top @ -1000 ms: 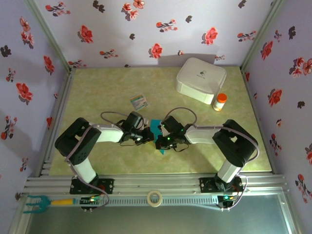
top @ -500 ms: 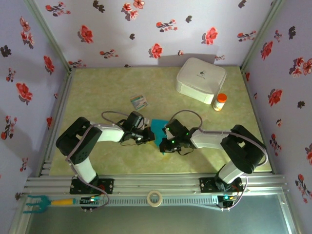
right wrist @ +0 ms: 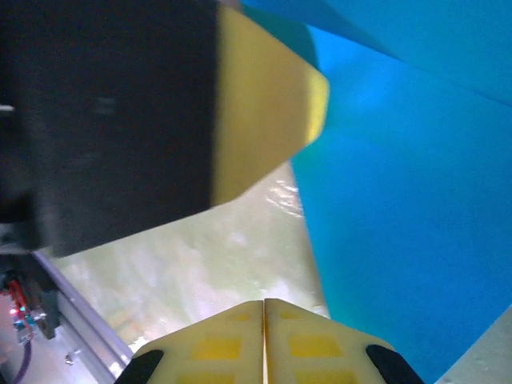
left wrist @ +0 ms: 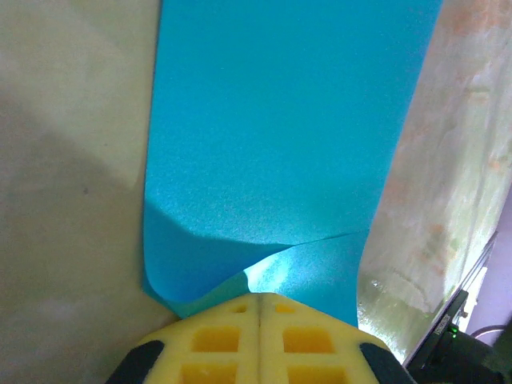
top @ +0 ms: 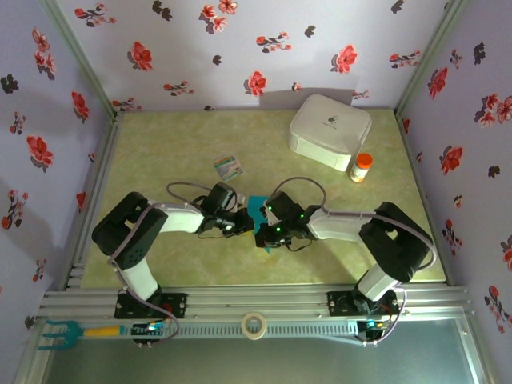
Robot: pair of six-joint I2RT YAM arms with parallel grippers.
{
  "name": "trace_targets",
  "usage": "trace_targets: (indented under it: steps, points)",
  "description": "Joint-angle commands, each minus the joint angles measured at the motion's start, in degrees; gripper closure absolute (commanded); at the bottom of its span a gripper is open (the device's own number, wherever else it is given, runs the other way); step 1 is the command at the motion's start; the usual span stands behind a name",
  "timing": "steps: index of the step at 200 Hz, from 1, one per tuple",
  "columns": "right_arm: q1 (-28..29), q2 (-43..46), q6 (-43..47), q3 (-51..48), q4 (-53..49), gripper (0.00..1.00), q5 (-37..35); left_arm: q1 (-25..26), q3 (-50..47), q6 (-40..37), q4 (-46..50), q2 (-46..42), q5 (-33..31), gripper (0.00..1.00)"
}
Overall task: Fold a paper plane with a square sheet of paper (pick it up from the middle)
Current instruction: Third fold the triangle at the center of the table.
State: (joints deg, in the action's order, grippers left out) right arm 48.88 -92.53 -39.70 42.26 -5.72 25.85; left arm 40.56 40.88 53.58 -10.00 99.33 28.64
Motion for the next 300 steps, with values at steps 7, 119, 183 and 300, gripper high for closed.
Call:
trace_targets:
  steps: [7, 119, 183, 300]
  points:
    - [0.22, -1.61, -1.42, -0.77, -0.13, 0.9, -0.58, 0.09, 0.58, -1.37, 3.14, 1.64, -1.75, 1.0]
    - [0.25, 7.19, -8.85, -13.17, 6.89, 0.9, 0.54, 0.05, 0.0, -0.76, 2.2, 2.19, -1.95, 1.0]
    - [-1.15, 15.69, -7.82, -8.73, 1.02, 0.9, -5.72, 0.44, -1.71, 2.17, 0.3, -0.11, -3.75, 1.0]
    - [-3.49, -3.56, -6.29, 3.79, -0.14, 0.95, -2.5, 1.9, -3.15, 4.97, -1.46, -2.91, -6.94, 1.0]
